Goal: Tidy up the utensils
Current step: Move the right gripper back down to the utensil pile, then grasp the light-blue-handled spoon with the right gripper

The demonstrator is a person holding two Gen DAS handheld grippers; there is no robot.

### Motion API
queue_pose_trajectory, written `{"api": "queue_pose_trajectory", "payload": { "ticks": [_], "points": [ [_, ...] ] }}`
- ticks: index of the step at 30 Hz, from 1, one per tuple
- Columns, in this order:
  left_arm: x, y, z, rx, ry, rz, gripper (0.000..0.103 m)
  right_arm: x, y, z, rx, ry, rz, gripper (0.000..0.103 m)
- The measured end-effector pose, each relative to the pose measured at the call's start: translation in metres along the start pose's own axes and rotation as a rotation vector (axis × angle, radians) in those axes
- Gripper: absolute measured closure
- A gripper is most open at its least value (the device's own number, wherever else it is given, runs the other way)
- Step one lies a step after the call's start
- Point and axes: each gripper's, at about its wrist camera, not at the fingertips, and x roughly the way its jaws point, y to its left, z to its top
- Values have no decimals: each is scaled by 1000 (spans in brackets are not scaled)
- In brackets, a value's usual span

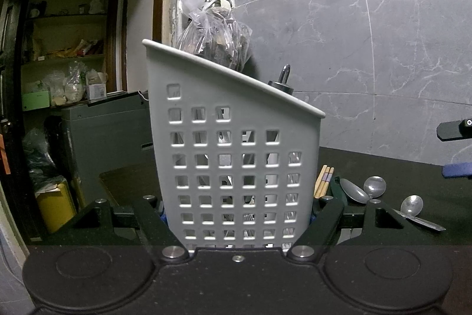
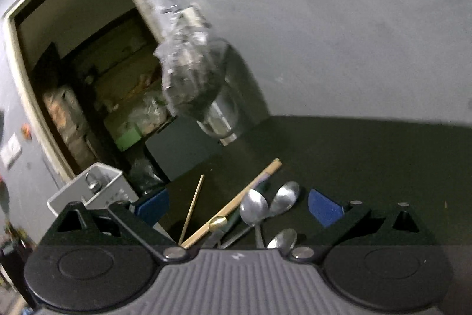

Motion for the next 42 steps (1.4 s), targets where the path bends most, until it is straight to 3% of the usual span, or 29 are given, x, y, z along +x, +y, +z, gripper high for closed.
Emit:
{"api": "queue_pose_trajectory", "payload": {
  "ticks": [12,23,29,33,38,42],
  "points": [
    [2,-2,0,2,0,1,27,12,-38,-11,234,57,26,0],
    [2,-2,0,2,1,1,27,22,-42,-13,254,88,46,0],
    [2,-2,0,2,1,1,27,30,-33,-13,170,130,0,2],
    [2,-2,0,2,1,1,27,38,-22,-15,54,175,-75,16],
    [3,-2,0,2,0,1,27,46,-1,-17,-103,242,-110,22],
    [3,-2,0,3,-1,-2,27,50,6,-18,-146,263,-127,39]
  ]
}}
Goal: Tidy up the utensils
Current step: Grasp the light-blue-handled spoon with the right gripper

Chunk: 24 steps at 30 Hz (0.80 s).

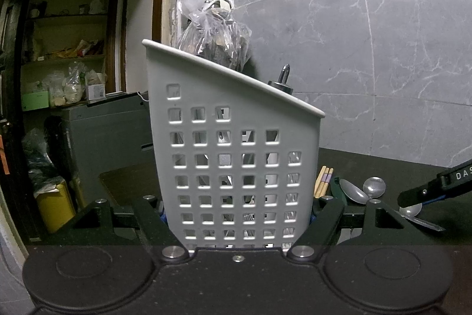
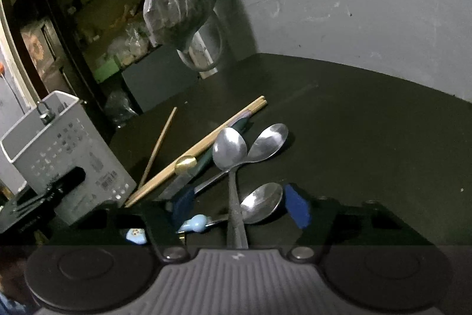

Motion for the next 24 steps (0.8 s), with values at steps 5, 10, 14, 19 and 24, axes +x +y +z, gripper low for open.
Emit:
{"api": "queue_pose_trajectory", "payload": {
  "ticks": [5,10,14,19,24],
  "points": [
    [0,0,0,0,0,1,27,0,-4,2,29,-1,-13,59],
    [0,0,0,0,1,1,27,2,-8,3,19,5,-28,65],
    [0,0,0,0,1,1,27,0,-7,2,8,8,-29,64],
    [0,0,0,-1,0,1,27,1,-2,2,-32,16,-76,79],
    [0,0,0,1,1,1,27,1,-4,1,-21,23,-71,93]
  ]
}}
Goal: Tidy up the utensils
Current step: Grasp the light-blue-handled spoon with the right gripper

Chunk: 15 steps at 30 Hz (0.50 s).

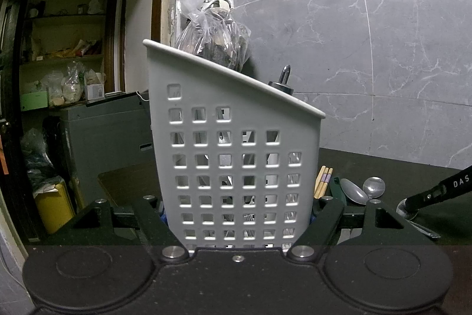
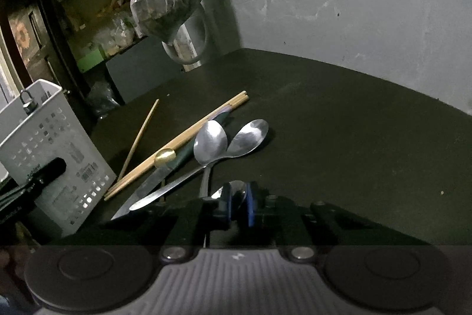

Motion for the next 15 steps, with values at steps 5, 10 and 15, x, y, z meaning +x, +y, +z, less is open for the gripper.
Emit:
{"api": "queue_pose_trajectory", "payload": {
  "ticks": [5,10,15],
  "points": [
    [0,-1,0,1,0,0,27,-4,-6,-1,50,-33,33,97],
    [1,-1,0,1,0,1,27,-15,-7,-2,43,-98,28,98],
    [1,-1,0,1,0,1,27,-26,-3,2,13,-150,6,99]
  ]
}}
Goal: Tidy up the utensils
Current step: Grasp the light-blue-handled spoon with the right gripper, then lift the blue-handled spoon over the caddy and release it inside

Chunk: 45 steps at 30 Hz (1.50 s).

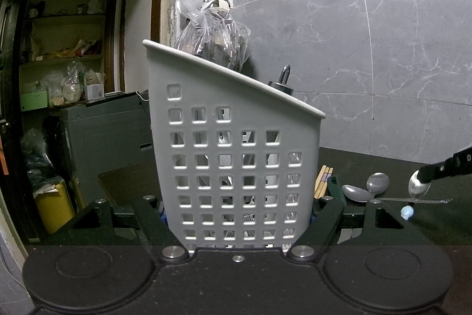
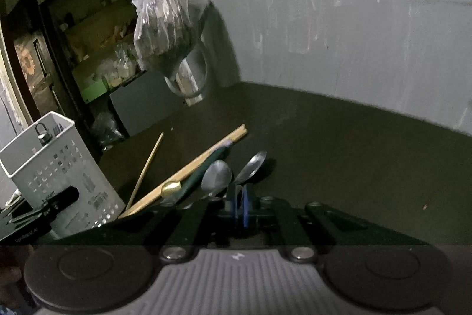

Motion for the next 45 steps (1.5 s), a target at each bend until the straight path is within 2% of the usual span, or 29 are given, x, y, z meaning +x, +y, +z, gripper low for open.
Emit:
{"api": "queue_pose_trajectory", "payload": {
  "ticks": [19,35,45],
  "points": [
    [0,0,0,0,0,0,27,-40,39,12,-268,-198,-98,101],
    [0,0,0,-1,0,-1,27,-55,114,0,-572,-299,-35,102],
    [1,0,0,-1,-1,-3,27,-61,142,0,-692,-349,-9,102]
  ]
}}
